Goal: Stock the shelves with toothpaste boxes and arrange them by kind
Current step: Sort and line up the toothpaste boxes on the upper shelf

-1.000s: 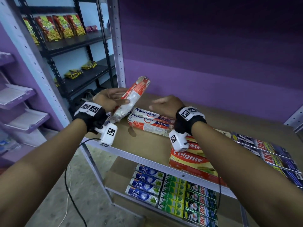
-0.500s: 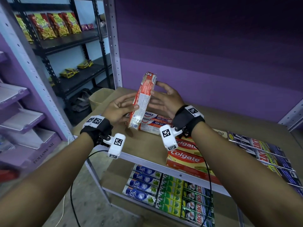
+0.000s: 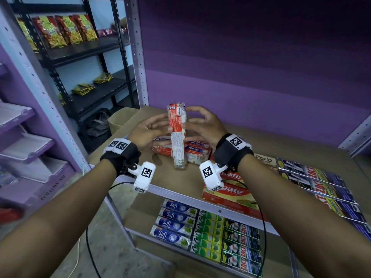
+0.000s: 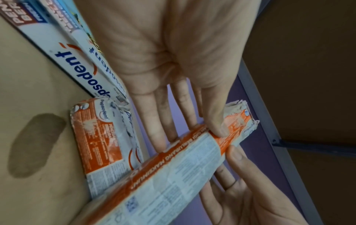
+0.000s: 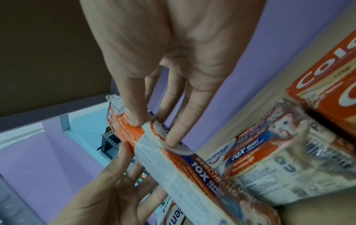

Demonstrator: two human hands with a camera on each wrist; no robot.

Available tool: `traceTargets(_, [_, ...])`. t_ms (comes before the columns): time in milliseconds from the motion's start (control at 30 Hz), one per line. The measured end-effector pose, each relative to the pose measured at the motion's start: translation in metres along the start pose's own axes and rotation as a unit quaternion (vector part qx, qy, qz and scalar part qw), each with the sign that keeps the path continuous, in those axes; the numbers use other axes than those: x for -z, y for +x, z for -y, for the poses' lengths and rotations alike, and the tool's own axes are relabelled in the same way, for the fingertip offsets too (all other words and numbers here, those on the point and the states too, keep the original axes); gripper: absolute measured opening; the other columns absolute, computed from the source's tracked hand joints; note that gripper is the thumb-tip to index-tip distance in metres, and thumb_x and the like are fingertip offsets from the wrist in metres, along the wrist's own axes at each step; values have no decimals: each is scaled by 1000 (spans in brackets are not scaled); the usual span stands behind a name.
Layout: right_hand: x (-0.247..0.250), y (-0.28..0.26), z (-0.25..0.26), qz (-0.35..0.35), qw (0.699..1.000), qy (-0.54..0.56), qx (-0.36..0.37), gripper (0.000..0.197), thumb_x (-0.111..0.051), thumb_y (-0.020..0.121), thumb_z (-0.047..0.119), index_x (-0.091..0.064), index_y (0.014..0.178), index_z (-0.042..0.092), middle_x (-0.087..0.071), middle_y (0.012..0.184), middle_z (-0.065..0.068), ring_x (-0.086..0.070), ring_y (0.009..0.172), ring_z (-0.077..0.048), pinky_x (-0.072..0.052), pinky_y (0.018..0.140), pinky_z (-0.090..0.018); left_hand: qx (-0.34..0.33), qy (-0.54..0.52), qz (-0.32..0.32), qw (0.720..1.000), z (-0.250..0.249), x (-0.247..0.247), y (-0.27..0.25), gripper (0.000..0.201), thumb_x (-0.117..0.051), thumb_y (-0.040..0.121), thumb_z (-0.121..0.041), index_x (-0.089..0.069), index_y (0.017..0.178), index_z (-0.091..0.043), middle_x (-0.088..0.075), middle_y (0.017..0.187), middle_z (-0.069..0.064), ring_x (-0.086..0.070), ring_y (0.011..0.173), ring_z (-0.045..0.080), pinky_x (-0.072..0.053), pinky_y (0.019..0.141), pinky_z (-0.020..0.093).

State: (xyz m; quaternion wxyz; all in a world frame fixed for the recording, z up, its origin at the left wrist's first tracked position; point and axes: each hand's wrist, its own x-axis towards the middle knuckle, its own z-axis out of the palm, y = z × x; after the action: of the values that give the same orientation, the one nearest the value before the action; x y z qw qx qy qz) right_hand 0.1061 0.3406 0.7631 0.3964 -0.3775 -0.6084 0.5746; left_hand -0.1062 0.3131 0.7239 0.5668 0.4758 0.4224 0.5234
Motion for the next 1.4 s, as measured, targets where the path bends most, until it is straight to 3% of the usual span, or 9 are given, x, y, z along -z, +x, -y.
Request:
traceTargets(167, [2, -5, -5, 56, 995, -64, -47, 54, -86, 74, 12, -59, 120, 23, -72, 107, -5, -74, 93, -22, -62, 74, -43, -3, 41, -12, 999, -5, 3, -5, 59, -80, 75, -13, -58, 130, -14, -65, 126, 8, -66, 111, 31, -56, 83, 55])
traceTargets(267, [-4, -11, -21, 134, 947, -281, -78, 52, -85, 73, 21, -59, 117, 29, -73, 104, 7, -71, 95, -12, -61, 79, -33, -2, 45, -20, 999, -7, 11, -10, 60, -75, 79, -7, -51, 134, -14, -60, 130, 13, -64, 114, 32, -53, 86, 61])
traceTargets(400, [-20, -13, -30, 103, 906, -409, -34, 40, -83, 73, 34, -60, 105, 29, -70, 94, 12, -67, 87, -8, -52, 73, -23, 11, -4, 4, 1000, -5, 21, -21, 66, -69, 81, -1, -45, 140, -18, -56, 130, 14, -61, 118, 35, -53, 85, 61])
traceTargets(667, [-20, -13, -11, 114, 837, -535, -18, 36, -79, 70, 36, -63, 101, 30, -68, 97, 8, -64, 68, -7, -48, 53, -20, -21, 86, -103, 991, -10, 60, -38, 47, -82, 67, -11, -67, 111, -17, -69, 114, 17, -69, 101, 30, -60, 75, 36])
traceTargets(800, [-23, -9, -8, 121, 771, -624, -40, 38, -78, 67, 36, -65, 101, 26, -67, 103, 2, -66, 79, -18, -60, 73, -35, -47, 434, -151, 887, -5, 90, -36, 35, -83, 76, -26, -70, 108, -26, -71, 107, -1, -65, 90, 17, -51, 78, 29])
traceTargets(933, [-29, -8, -12, 140, 722, -675, -60, 36, -76, 64, 32, -68, 97, 18, -68, 95, -5, -68, 76, -24, -57, 64, -31, -30, 616, -151, 772, 10, 106, -25, 49, -80, 79, -30, -63, 124, -20, -60, 123, 7, -57, 104, 21, -45, 93, 30])
traceTargets(1033, [-33, -6, -17, 133, 705, -693, -74, 27, -76, 63, 28, -69, 86, 15, -68, 82, -6, -65, 63, -23, -45, 50, -22, 4, 654, -145, 742, 16, 110, -18, 55, -77, 80, -34, -59, 130, -24, -55, 132, 10, -55, 117, 29, -45, 102, 39])
traceTargets(1233, [-38, -4, -25, 124, 699, -698, -94, 27, -75, 58, 30, -55, 71, 18, -60, 71, -2, -60, 53, -18, -36, 44, -16, 77, 700, -138, 696, 25, 114, -18, 55, -67, 85, -40, -48, 137, -38, -58, 131, 13, -63, 106, 32, -53, 88, 35])
traceTargets(1400, [-38, 0, -28, 127, 703, -690, -118, 33, -76, 50, 36, -55, 69, 18, -61, 68, -1, -61, 52, -17, -39, 42, -17, 100, 732, -122, 663, 17, 104, -29, 55, -71, 80, -46, -48, 126, -29, -63, 98, 10, -60, 77, 27, -47, 64, 30])
